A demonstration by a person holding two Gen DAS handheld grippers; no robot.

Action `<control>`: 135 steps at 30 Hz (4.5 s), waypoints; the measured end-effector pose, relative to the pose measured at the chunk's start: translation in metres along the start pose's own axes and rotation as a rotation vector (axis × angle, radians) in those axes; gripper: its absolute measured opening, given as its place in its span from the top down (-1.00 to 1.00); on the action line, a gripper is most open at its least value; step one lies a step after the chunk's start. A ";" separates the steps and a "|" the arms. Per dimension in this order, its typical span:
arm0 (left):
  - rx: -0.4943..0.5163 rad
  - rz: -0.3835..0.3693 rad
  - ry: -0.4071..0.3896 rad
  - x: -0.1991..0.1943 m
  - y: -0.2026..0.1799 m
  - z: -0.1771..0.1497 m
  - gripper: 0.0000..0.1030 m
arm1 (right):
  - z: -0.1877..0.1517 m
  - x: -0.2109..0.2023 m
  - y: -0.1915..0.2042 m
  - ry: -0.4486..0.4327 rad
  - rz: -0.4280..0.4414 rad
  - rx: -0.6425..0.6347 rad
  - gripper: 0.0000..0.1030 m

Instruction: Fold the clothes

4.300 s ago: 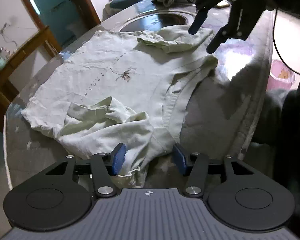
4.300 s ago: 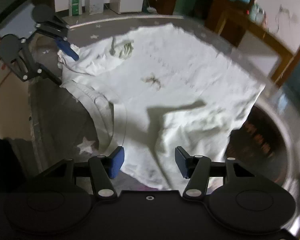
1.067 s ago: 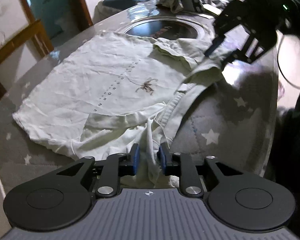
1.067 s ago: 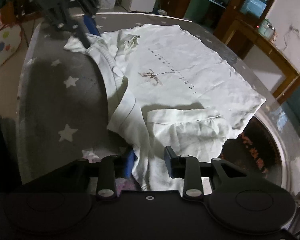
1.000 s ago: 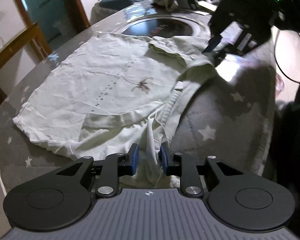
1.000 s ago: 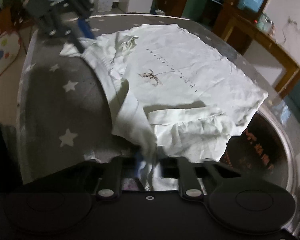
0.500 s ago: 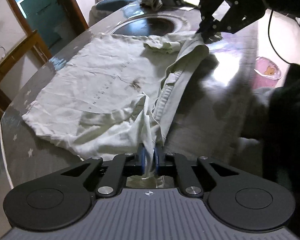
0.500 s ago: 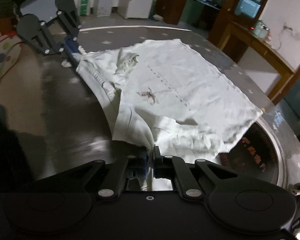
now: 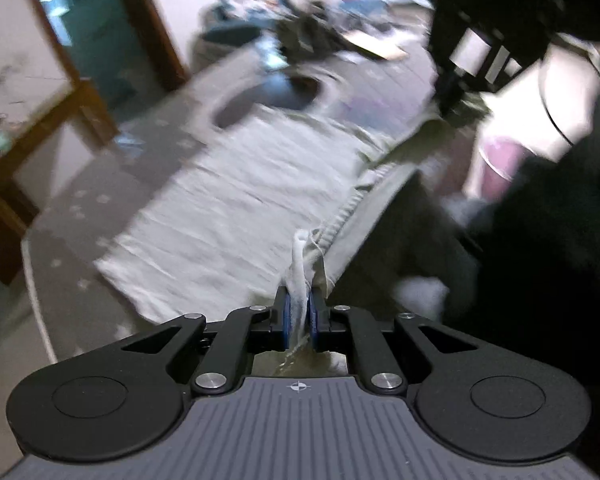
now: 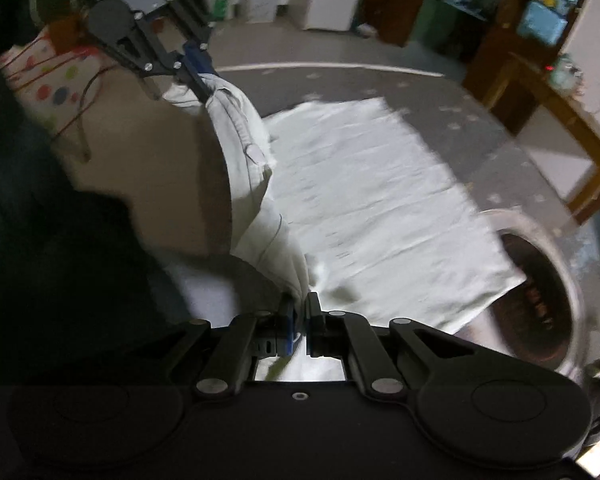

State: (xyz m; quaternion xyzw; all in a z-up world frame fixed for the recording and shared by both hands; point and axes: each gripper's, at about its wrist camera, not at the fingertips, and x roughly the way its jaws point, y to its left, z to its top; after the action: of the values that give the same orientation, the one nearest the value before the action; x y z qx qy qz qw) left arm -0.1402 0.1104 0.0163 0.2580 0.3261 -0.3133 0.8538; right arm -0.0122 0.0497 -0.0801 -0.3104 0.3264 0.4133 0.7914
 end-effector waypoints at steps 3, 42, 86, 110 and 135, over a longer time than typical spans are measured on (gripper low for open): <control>-0.053 0.034 -0.032 0.020 0.030 0.018 0.82 | 0.016 0.010 -0.037 -0.038 -0.036 0.021 0.89; -0.727 0.094 -0.020 0.158 0.247 0.032 -0.17 | 0.019 0.156 -0.234 -0.113 -0.250 0.505 0.23; -0.556 0.103 -0.063 0.096 0.094 -0.013 0.01 | -0.037 0.098 -0.097 -0.162 -0.096 0.521 0.23; -0.529 0.073 0.081 0.107 0.083 -0.045 0.80 | -0.054 0.097 -0.069 -0.045 -0.229 0.322 0.84; -0.518 0.028 -0.035 0.113 0.092 0.029 -0.07 | -0.024 0.139 -0.116 -0.111 -0.226 0.435 0.54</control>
State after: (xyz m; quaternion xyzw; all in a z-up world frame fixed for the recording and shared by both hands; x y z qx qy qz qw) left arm 0.0030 0.1120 -0.0246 0.0296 0.3770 -0.2119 0.9011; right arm 0.1432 0.0401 -0.1756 -0.1442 0.3270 0.2585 0.8975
